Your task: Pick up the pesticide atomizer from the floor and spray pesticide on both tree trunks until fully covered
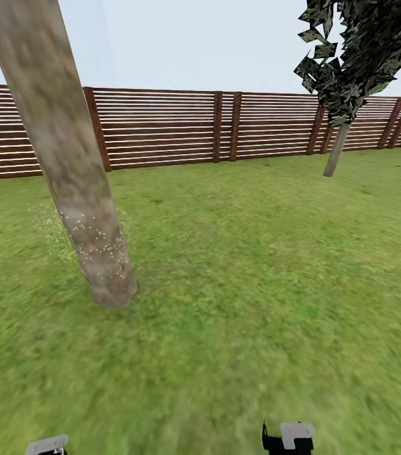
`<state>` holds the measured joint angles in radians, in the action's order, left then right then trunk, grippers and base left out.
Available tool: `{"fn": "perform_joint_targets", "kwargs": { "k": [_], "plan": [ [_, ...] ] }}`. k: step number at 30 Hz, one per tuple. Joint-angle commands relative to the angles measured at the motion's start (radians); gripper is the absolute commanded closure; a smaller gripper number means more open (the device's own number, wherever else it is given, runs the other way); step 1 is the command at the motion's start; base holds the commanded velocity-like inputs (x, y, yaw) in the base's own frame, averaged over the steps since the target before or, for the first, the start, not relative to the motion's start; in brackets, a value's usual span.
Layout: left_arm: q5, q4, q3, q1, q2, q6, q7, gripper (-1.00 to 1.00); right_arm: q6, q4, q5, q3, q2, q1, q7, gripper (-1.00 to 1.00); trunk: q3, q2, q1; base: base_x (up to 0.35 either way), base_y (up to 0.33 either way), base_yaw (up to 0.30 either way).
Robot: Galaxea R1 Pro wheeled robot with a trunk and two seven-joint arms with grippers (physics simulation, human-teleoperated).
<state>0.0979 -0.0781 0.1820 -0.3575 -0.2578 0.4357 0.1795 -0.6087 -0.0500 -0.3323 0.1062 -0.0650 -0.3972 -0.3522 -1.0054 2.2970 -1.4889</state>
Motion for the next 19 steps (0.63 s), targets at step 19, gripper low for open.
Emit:
{"fn": "perform_joint_targets", "kwargs": {
  "k": [19],
  "plan": [
    [0.011, -0.003, -0.003, 0.002, 0.005, 0.001, 0.0, 1.0, 0.003, 0.022, -0.001, 0.001, 0.004, 0.002, 0.0, -1.0, 0.0, 0.0, 0.0, 0.0, 0.0, 0.0]
  ]
}}
